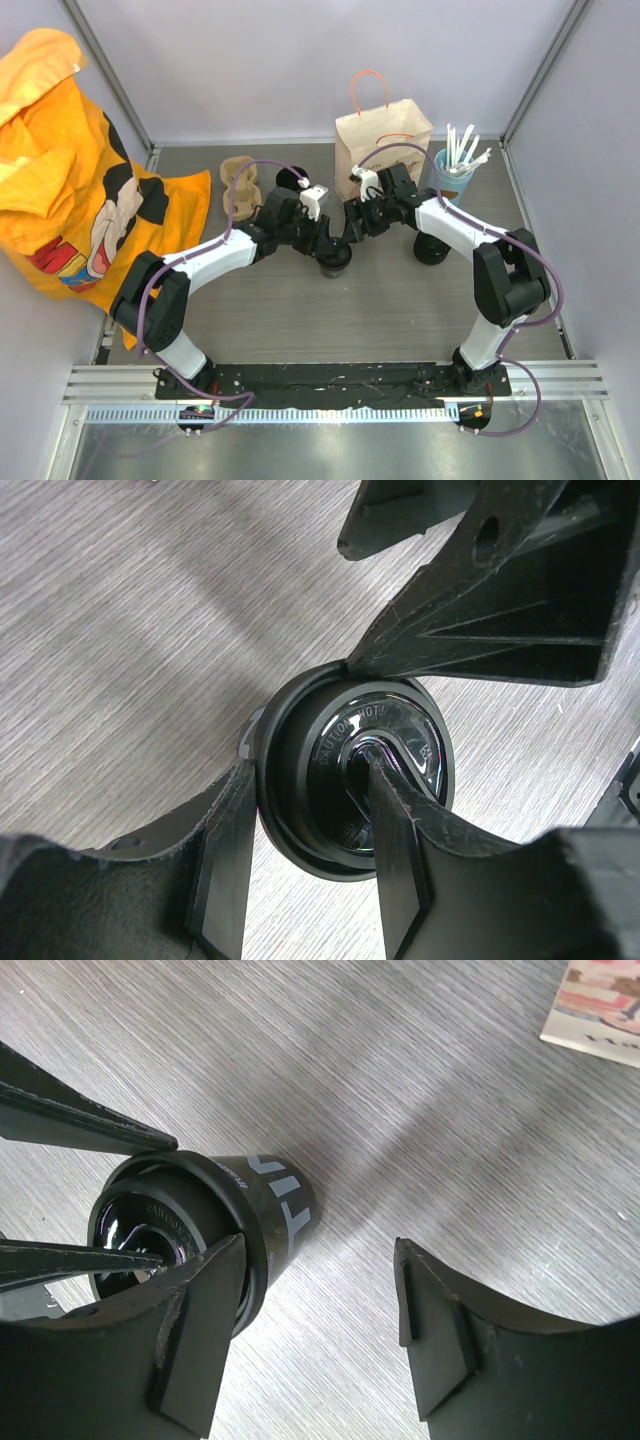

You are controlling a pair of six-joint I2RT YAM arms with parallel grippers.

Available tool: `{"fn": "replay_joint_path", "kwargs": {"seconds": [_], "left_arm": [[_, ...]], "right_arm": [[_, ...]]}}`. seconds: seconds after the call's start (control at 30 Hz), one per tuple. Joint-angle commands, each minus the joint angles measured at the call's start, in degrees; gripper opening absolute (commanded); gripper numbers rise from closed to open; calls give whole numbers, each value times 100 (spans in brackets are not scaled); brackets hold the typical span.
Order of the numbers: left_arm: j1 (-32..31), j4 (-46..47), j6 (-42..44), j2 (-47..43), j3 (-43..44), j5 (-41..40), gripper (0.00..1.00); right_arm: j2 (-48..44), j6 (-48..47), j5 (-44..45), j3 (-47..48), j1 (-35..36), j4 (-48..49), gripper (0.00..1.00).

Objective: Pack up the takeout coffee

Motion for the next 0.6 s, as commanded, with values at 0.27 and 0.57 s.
{"fn": "replay_joint_path", "kwargs": {"seconds": [0.27, 0.57], "left_arm": [[103, -893, 651, 490, -232, -981, 52], [218, -973, 660, 411, -144, -955, 73]], "right_arm": [[-647, 83, -1166, 376, -137, -380, 72], [-831, -189, -1395, 544, -164, -582, 73]]}}
